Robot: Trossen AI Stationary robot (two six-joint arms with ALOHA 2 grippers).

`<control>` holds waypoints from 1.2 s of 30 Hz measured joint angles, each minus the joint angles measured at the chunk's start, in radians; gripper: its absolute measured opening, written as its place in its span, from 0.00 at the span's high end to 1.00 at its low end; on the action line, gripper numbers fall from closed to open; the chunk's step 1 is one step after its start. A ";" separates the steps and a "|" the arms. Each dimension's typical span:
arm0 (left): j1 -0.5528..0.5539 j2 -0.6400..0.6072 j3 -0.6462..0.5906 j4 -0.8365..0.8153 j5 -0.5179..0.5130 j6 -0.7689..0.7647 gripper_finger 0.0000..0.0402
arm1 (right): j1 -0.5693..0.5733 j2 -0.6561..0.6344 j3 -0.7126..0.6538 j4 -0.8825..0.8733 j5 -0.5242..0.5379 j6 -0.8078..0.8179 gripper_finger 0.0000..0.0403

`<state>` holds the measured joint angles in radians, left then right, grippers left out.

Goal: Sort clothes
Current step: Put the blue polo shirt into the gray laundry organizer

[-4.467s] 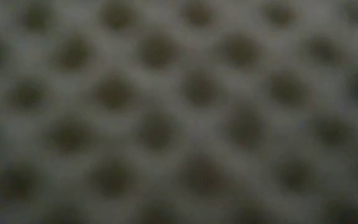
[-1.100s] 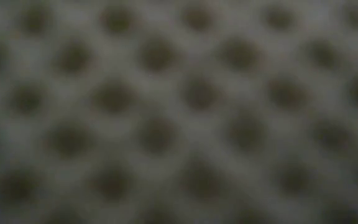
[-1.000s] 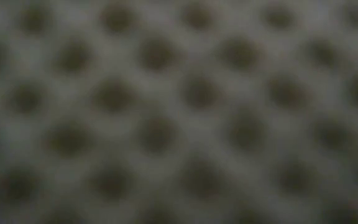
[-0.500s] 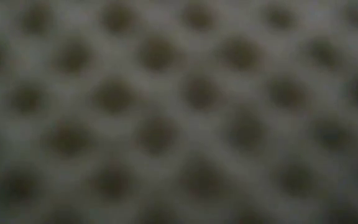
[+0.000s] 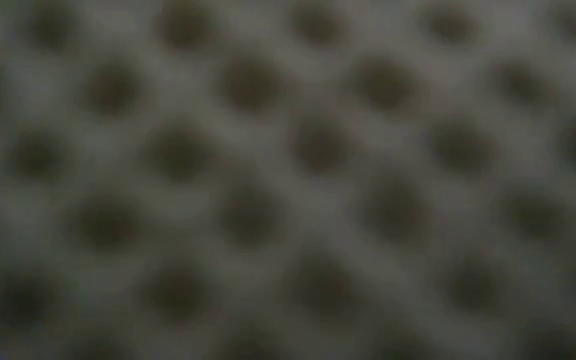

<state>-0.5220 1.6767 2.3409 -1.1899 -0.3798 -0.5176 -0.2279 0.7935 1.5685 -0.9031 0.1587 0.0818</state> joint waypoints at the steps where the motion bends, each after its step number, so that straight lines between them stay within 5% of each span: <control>1: 0.006 0.005 0.000 0.018 -0.009 0.022 0.99 | 0.000 0.000 0.000 0.000 0.000 0.004 0.97; 6: 0.012 0.017 0.000 0.006 0.077 0.093 0.98 | 0.000 0.013 -0.002 0.000 0.001 0.033 0.97; 13: -0.016 0.017 -0.033 -0.176 0.305 -0.100 0.98 | 0.000 0.042 -0.008 0.000 0.000 0.077 0.97; 22: 0.021 0.003 -0.165 0.071 0.342 0.147 0.98 | 0.000 0.068 -0.036 -0.003 0.000 0.128 0.97; 29: -0.001 -0.077 -0.434 0.056 0.447 0.010 0.98 | 0.001 0.066 -0.036 -0.006 0.000 0.143 0.97; 36: -0.011 -0.226 -0.810 0.296 0.445 -0.173 0.98 | 0.001 0.058 -0.036 -0.006 0.000 0.147 0.97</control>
<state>-0.5334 1.4506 1.5307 -0.8941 0.0653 -0.6905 -0.2273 0.8516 1.5330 -0.9092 0.1585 0.2287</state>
